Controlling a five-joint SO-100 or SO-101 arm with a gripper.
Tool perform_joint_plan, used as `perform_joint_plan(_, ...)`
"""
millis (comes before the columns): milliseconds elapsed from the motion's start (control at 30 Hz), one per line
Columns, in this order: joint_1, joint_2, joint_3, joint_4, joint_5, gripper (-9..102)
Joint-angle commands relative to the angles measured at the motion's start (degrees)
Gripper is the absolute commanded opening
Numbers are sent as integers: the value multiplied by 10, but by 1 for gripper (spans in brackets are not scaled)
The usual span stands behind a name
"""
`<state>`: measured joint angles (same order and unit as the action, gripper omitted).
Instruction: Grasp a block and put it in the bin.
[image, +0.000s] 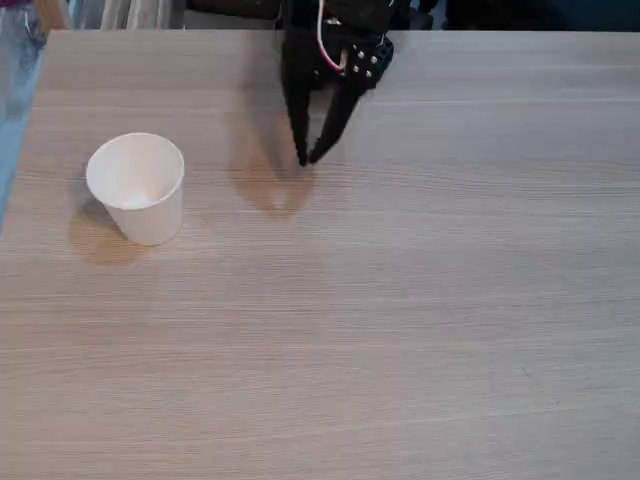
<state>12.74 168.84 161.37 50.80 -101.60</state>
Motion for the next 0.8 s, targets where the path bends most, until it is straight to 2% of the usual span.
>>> perform_joint_plan(0, -30, 45, 51, -11, -17, 0)
perform_joint_plan(267, -99, 128, 163, -4, -15, 0)
perform_joint_plan(433, -153, 148, 164, 83, 22, 0)
perform_joint_plan(633, -185, 220, 166, 255, 51, 0)
perform_joint_plan(767, -182, 221, 166, 264, 97, 0)
